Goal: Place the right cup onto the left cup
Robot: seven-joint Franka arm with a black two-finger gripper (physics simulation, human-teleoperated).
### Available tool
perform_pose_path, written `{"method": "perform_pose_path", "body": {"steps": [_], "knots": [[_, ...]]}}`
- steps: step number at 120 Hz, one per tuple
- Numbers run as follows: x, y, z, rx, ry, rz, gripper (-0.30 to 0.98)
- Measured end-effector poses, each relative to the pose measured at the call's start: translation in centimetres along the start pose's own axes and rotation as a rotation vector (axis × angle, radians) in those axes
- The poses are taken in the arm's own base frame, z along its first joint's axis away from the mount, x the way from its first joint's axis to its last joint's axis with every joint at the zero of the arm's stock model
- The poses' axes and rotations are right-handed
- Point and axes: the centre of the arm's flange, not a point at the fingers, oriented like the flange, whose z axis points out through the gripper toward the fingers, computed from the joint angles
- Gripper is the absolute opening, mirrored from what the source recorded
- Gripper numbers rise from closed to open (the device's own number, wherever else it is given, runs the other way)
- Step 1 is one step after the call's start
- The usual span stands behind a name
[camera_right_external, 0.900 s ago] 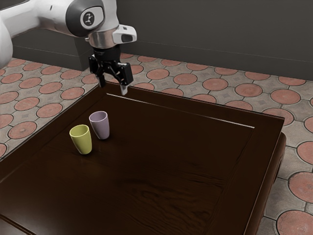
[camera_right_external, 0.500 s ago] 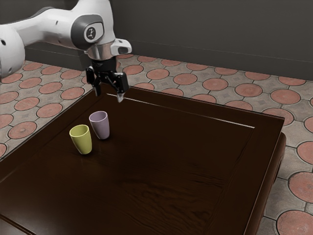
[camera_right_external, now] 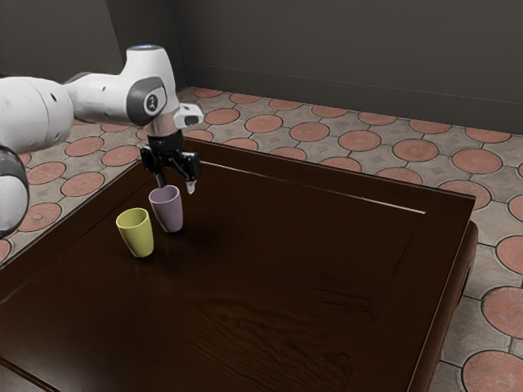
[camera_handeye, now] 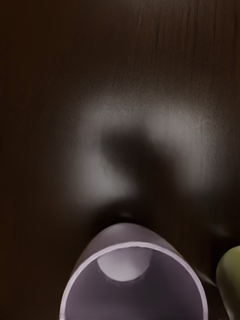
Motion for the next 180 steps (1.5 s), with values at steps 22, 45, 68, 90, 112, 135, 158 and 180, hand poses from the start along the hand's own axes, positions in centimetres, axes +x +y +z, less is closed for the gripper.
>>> {"method": "perform_pose_path", "body": {"steps": [22,45,68,90,112,135,158,180], "knots": [[1.7,-2.3,3.2,-0.007,0.003,0.039,0.56],[2.8,-2.9,5.9,-0.022,-0.001,0.09,0.53],[3.0,-3.9,7.2,-0.042,-0.001,0.116,0.46],[3.0,-4.2,7.2,-0.046,0.006,0.141,0.16],[3.0,-4.1,7.1,-0.051,0.009,0.167,-0.01],[3.0,-4.2,7.0,-0.051,0.009,0.181,-0.08],[2.7,-4.1,5.0,-0.048,0.028,0.196,-0.09],[1.6,-2.5,-0.4,-0.036,0.069,0.226,-0.1]]}}
